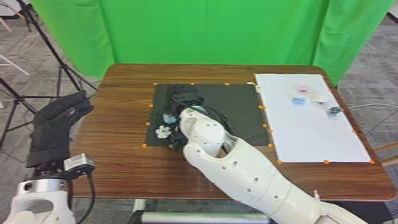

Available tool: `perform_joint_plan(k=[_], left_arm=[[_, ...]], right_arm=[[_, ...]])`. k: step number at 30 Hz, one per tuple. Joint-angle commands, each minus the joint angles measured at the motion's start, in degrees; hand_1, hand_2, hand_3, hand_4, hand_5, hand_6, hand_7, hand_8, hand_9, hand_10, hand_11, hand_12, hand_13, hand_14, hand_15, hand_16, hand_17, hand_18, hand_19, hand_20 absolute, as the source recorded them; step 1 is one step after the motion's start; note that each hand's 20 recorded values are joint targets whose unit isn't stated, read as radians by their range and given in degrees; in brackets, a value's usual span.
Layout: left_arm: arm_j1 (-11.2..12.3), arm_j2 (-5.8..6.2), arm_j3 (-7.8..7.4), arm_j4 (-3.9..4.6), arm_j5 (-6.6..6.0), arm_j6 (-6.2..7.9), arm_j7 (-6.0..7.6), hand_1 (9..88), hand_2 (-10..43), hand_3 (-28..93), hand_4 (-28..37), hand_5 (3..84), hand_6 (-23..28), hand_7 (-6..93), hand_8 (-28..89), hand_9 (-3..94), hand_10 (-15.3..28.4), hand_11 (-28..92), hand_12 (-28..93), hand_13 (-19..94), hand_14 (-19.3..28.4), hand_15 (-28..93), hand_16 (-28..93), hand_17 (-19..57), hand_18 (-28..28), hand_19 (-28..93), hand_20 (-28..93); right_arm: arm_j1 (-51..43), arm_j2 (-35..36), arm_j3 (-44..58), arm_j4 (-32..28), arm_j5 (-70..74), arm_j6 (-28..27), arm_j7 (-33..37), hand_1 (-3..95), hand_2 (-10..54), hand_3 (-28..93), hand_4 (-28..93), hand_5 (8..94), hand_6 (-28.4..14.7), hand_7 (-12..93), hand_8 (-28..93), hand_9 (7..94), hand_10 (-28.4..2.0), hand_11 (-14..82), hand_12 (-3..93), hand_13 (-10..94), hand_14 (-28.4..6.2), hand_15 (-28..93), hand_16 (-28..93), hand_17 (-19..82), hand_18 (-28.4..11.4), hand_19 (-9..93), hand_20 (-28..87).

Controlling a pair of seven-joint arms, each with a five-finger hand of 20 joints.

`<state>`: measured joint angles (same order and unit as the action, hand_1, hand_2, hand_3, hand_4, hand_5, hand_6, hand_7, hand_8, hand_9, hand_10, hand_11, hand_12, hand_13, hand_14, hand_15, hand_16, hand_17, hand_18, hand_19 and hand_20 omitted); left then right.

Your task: Arrange flowers

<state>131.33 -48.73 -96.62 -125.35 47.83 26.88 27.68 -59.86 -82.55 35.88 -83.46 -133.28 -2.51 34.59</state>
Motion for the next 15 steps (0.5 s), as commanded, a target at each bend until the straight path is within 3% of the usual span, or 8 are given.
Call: perform_joint_plan(k=[1,5,11,13,15], left_arm=[[0.1,-0.39,0.14,-0.02,0.71,-0.63,-0.7,28.8,1.5,80,-15.2,41.0,11.3,23.1,-13,33.9,19.8,46,10,21,24.2,67,-17,-12.4,19.5,53,11],[0.3,-0.48,0.08,-0.1,0.5,-0.52,-0.6,28.8,1.5,80,-15.4,41.0,11.3,23.2,-13,33.9,19.8,46,10,21,24.2,67,-17,-12.4,19.5,53,11],[1.4,-0.53,-0.41,-0.3,-0.21,-0.02,0.31,28.7,1.6,80,-15.4,41.0,11.3,23.2,-13,33.9,19.8,46,10,21,24.2,67,-17,-12.4,19.5,53,11],[3.1,-0.91,-1.31,-0.87,-0.24,0.8,0.81,28.7,1.5,80,-15.3,41.0,11.4,23.1,-13,33.9,19.8,46,10,21,24.2,67,-17,-12.4,19.5,53,11],[5.2,-1.07,-2.34,-1.38,-0.7,1.29,1.19,28.7,1.6,80,-15.4,41.0,11.4,23.1,-13,33.8,19.8,46,10,21,24.2,67,-17,-12.4,19.5,53,11]], right_arm=[[1.2,0.5,-1.2,-0.4,-0.4,1.3,1.2,50.8,3.5,93,-27,70.9,-3.3,26,-1,83.4,-7.7,21.0,29.4,73,-2.3,72,30,20,-21.8,70,18],[2.0,1.1,-2.0,-0.5,0.4,1.6,1.8,49.3,-1.0,93,-27,69.8,-4.0,26,-1,81.8,-8.3,19.2,30.3,70,-2.3,71,31,19,-23.1,70,17],[1.8,1.7,-1.8,-2.1,-0.6,-1.5,0.2,46.2,-3.6,91,-27,67.6,-5.1,27,-2,79.1,-9.8,18.8,32.2,66,-5.6,74,30,18,-24.7,70,17],[1.6,1.8,-1.0,-3.0,-1.2,-3.3,-0.8,43.8,-3.1,91,-27,67.0,-5.1,27,-2,77.2,-10.7,21.3,30.9,64,-7.2,75,29,17,-25.2,70,17],[2.1,2.8,-0.6,-4.6,-0.6,-5.6,-0.9,38.8,-0.4,90,-26,66.5,-5.1,27,-3,72.1,-13.9,28.6,25.4,61,-10.7,76,26,15,-25.9,69,17]])
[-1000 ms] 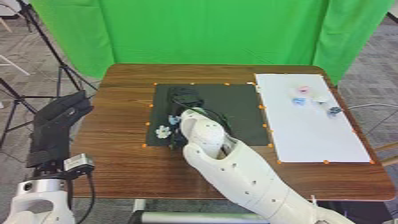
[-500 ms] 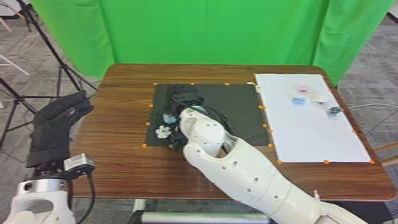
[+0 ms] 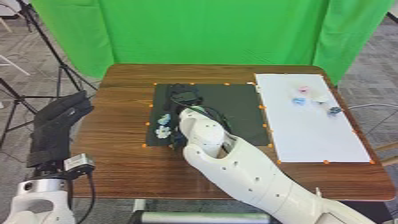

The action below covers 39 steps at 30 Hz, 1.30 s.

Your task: Arrange flowers

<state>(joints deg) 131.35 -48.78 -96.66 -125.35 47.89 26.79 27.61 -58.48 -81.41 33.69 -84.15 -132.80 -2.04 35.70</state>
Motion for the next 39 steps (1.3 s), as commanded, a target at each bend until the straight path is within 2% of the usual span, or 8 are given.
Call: perform_joint_plan(k=[1,7,10,17,23,27,30,39], left_arm=[[6.2,-1.31,-2.79,-1.6,-0.8,1.72,1.41,28.6,1.6,80,-15.4,41.0,11.4,23.1,-13,33.8,19.8,46,10,21,24.2,67,-17,-12.5,19.5,53,11],[11.0,-2.28,-4.15,-2.21,-1.94,4.39,2.97,27.2,2.0,80,-16.8,41.0,11.3,23.0,-12,33.9,19.9,46,11,21,24.3,67,-17,-12.5,19.5,53,11],[11.6,-2.63,-4.18,-2.21,-0.75,5.32,2.49,26.1,2.2,80,-18.3,42.0,11.8,23.3,-12,34.6,20.4,47,11,21,24.3,67,-17,-12.7,19.4,53,11],[12.4,-0.62,-3.95,-2.92,-1.06,7.01,3.26,24.4,2.7,81,-20.5,42.6,12.0,24.7,-13,33.3,20.7,49,12,19,22.7,66,-16,-13.6,18.2,51,12],[12.7,0.04,-3.91,-3.34,-0.26,6.16,2.22,24.5,2.9,81,-20.8,41.4,11.4,23.1,-12,32.2,19.9,46,11,18,22.5,66,-16,-13.8,18.0,50,13],[13.1,1.55,-2.97,-3.35,-1.61,7.11,3.63,24.6,3.0,81,-20.6,41.3,11.4,22.6,-12,31.8,19.8,45,11,17,22.4,66,-16,-13.8,17.9,50,13],[12.6,1.77,-2.53,-3.18,-0.68,6.09,2.75,24.8,3.0,81,-20.3,40.9,11.1,21.4,-12,31.4,19.6,44,11,17,22.5,66,-16,-13.8,17.9,50,13],[11.0,4.78,0.12,-2.75,-2.24,7.35,4.17,25.1,2.9,81,-20.2,40.2,10.3,18.9,-11,30.6,18.8,39,10,17,22.7,65,-16,-13.6,18.3,50,14]], right_arm=[[0.4,1.7,2.9,-4.9,-1.5,-7.9,-2.7,36.4,1.1,90,-25,65.9,-5.2,27,-4,69.7,-15.3,31.7,23.0,60,-12.2,77,24,14,-26.3,69,17],[0.3,7.7,5.8,-11.6,-0.2,-10.6,-3.4,28.9,3.7,90,-21,60.9,-6.3,25,-15,62.5,-19.1,34.9,18.9,55,-16.2,79,18,11,-27.0,68,17],[-0.1,11.3,7.5,-14.9,2.2,-10.6,-2.3,27.7,3.2,89,-21,58.4,-7.5,23,-14,60.1,-20.4,34.6,18.7,54,-17.0,79,17,10,-27.6,69,17],[-1.9,19.3,11.4,-19.7,6.3,-7.6,-0.7,25.7,3.2,87,-21,55.1,-9.5,20,-13,56.5,-21.8,34.7,18.9,52,-17.9,79,16,9,-28.3,70,18],[-2.8,25.7,14.8,-20.6,10.1,-5.6,2.7,25.5,3.2,87,-21,54.2,-9.9,20,-12,55.6,-22.1,34.9,19.0,53,-17.9,80,15,10,-28.0,71,19],[-4.6,29.4,17.7,-20.2,12.3,-4.8,3.9,25.9,2.8,87,-21,54.1,-9.9,19,-12,55.4,-22.1,35.1,19.1,54,-17.0,80,15,13,-27.1,74,20],[-5.2,32.6,18.7,-19.5,14.4,-3.2,5.8,26.5,1.9,86,-21,53.9,-10.1,19,-12,55.1,-22.0,35.9,19.4,56,-16.3,81,15,15,-26.3,76,20],[-8.3,37.0,24.4,-17.1,19.0,-2.7,9.9,27.3,0.7,85,-22,53.4,-10.5,20,-12,54.6,-22.0,36.6,19.5,58,-15.0,81,15,20,-25.8,79,18]])
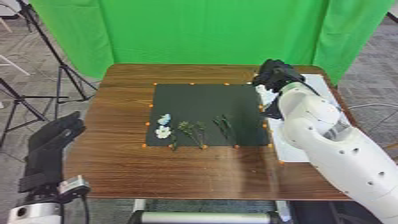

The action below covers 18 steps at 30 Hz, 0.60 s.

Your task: Arrange flowers

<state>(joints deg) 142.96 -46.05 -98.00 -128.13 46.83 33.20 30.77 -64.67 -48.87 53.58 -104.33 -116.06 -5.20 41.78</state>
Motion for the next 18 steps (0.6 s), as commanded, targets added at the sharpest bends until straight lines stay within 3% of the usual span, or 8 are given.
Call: perform_joint_plan(k=[1,4,5,8,18], left_arm=[[-0.7,1.89,1.37,0.02,-0.91,0.72,0.81,25.1,2.9,81,-20.2,40.1,10.2,18.8,-11,30.7,18.8,39,10,17,22.8,65,-16,-13.6,18.3,50,14],[-0.8,2.55,1.69,0.05,-1.63,1.34,1.63,25.3,3.0,81,-20.2,40.1,10.2,18.7,-11,30.7,18.8,39,10,17,22.8,65,-16,-13.5,18.3,50,14],[-1.0,2.26,1.51,0.08,-1.24,0.95,1.2,25.3,3.0,81,-20.2,40.1,10.2,18.7,-11,30.7,18.8,39,10,17,22.8,65,-16,-13.5,18.3,50,14],[-0.9,3.3,1.89,0.04,-2.22,1.75,2.44,25.4,3.0,81,-20.1,40.1,10.2,18.7,-11,30.7,18.8,40,10,17,22.9,65,-16,-13.5,18.4,50,14],[-1.1,4.28,2.28,0.14,-2.81,2.1,3.26,25.7,3.2,80,-19.9,40.0,10.3,19.0,-11,30.8,18.9,40,10,17,23.1,65,-16,-13.4,18.4,51,14]], right_arm=[[-2.5,4.9,5.0,3.2,2.8,0.9,4.4,27.3,0.5,85,-22,53.4,-10.6,20,-12,54.5,-22.0,36.7,19.5,58,-15.0,81,15,20,-25.8,79,18],[-2.0,6.8,4.2,4.5,3.2,1.3,5.6,27.7,0.7,83,-22,53.0,-10.8,20,-12,54.1,-22.2,36.8,19.6,59,-14.9,81,15,21,-25.7,80,17],[-1.9,7.4,4.2,4.8,3.7,1.5,6.3,27.8,0.7,83,-22,52.9,-10.8,20,-12,54.0,-22.3,36.8,19.6,59,-14.9,81,15,21,-25.7,80,17],[-1.2,9.1,3.3,6.2,3.9,1.8,7.1,28.0,0.4,83,-22,52.6,-10.9,20,-12,53.4,-22.4,36.6,19.4,59,-14.9,81,15,22,-25.5,81,16],[-1.5,11.9,3.5,10.2,3.5,1.3,9.5,29.7,-1.3,83,-23,52.2,-10.7,20,-12,52.0,-22.5,34.3,18.2,60,-13.9,83,15,23,-25.2,84,12]])
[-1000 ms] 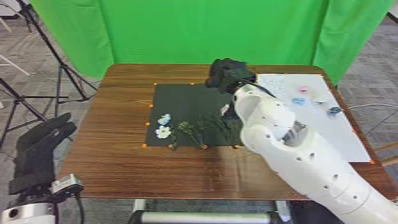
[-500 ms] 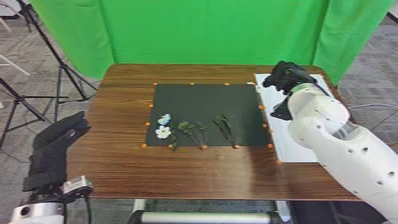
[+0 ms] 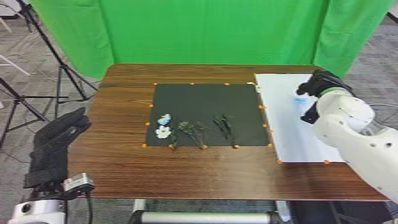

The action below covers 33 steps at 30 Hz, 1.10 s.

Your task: Arrange flowers

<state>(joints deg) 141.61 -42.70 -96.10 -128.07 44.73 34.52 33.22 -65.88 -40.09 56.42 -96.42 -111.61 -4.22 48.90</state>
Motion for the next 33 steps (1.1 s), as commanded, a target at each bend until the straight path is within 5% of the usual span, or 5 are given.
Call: perform_joint_plan(k=[1,33], left_arm=[[0.4,1.12,0.38,0.04,-0.91,0.95,1.01,25.7,3.2,80,-19.9,40.0,10.3,19.1,-11,30.8,18.9,40,10,17,23.1,65,-16,-13.4,18.4,51,14],[-1.0,0.38,1.51,0.39,-2.29,0.32,2.21,26.0,3.4,81,-19.3,40.1,10.4,20.2,-12,31.2,18.9,41,10,18,23.3,66,-17,-13.1,18.7,51,13]], right_arm=[[-0.7,3.4,0.9,2.2,-1.3,0.1,2.6,29.8,-1.3,83,-23,52.2,-10.7,21,-12,51.9,-22.6,34.0,18.2,60,-13.9,83,15,23,-25.1,84,12],[-0.1,1.7,1.4,8.4,-1.9,-6.3,3.5,31.7,-3.9,84,-24,49.2,-9.5,20,-12,48.9,-23.5,27.0,16.9,60,-13.6,86,13,23,-24.4,87,4]])
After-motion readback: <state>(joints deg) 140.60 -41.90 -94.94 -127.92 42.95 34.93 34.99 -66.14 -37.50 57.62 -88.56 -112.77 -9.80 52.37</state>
